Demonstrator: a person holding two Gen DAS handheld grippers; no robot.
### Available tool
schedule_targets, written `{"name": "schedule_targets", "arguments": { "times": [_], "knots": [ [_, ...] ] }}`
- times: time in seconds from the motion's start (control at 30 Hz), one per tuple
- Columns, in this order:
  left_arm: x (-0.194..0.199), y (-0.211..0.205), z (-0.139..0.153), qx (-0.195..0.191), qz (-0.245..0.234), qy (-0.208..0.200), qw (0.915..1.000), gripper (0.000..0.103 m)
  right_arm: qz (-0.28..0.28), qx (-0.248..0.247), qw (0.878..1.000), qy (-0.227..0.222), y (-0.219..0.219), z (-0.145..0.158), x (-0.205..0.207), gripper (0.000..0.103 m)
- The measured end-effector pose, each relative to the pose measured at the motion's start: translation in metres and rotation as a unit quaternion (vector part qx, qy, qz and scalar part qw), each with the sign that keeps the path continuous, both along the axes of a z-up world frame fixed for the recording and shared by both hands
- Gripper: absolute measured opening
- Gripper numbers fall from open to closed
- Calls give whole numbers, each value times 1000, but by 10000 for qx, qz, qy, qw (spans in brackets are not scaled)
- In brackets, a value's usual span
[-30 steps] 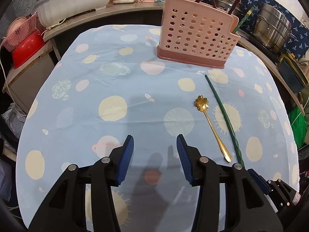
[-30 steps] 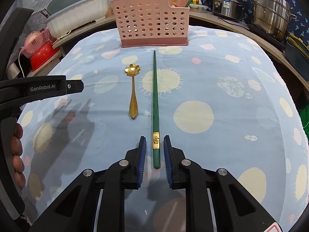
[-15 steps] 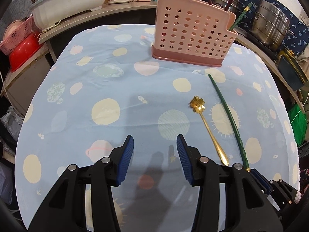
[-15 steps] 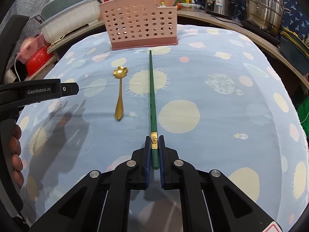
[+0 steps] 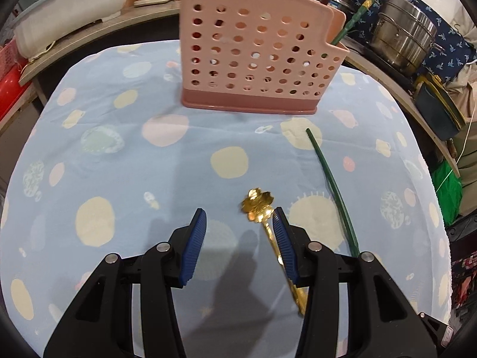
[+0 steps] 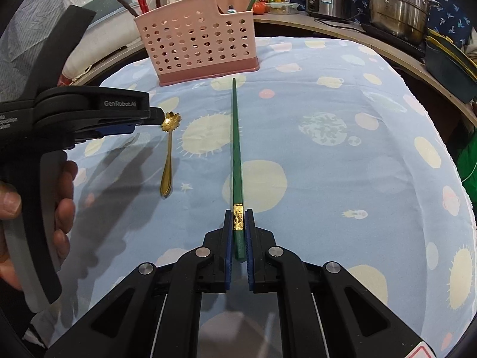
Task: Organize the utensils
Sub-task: 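Grasp the gold spoon with the left tool while the right holds the green chopstick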
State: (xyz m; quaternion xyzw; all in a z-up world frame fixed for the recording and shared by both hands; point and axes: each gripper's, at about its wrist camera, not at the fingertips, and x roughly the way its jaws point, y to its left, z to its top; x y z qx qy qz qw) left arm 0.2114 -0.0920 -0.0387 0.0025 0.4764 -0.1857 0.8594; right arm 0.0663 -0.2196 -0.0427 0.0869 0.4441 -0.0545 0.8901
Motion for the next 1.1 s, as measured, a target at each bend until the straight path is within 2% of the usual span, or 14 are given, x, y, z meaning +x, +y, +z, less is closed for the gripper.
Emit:
{"name": "schedule_targets", "arguments": {
  "times": [0.2,0.23,0.33,0.37,0.53,0.67,0.8,0.93,1.1],
  "knots": [
    [6,-14,-8,-27,-130,30,9999,43,-67,33,10000,24,-8,0,7,7],
    [6,-15,-9,-50,-151,69,9998,39,-67,38,10000,31,-8,-1,8,7],
    [4,-18,-14,-13,-227,123,9997,13,-69,48,10000,42,-9,-1,12,7],
    [2,-18,-16,10,-242,109,9996,8,-64,54,10000,43,-9,-1,12,7],
    [-11,-11,-16,-6,-289,108,9995,0,-23,78,10000,33,-7,1,16,7],
    [-23,0,-15,-109,-321,142,9993,0,-6,90,10000,-2,-6,4,17,7],
    [-15,7,-7,-305,-256,120,9991,2,-38,115,9999,-24,-9,6,18,7],
    [-5,0,0,-291,-308,-21,9991,37,-81,106,9999,-31,-14,7,21,7],
    [6,-18,-1,-196,-412,-148,9989,38,-121,121,9999,-18,-23,7,28,7]
  ]
}}
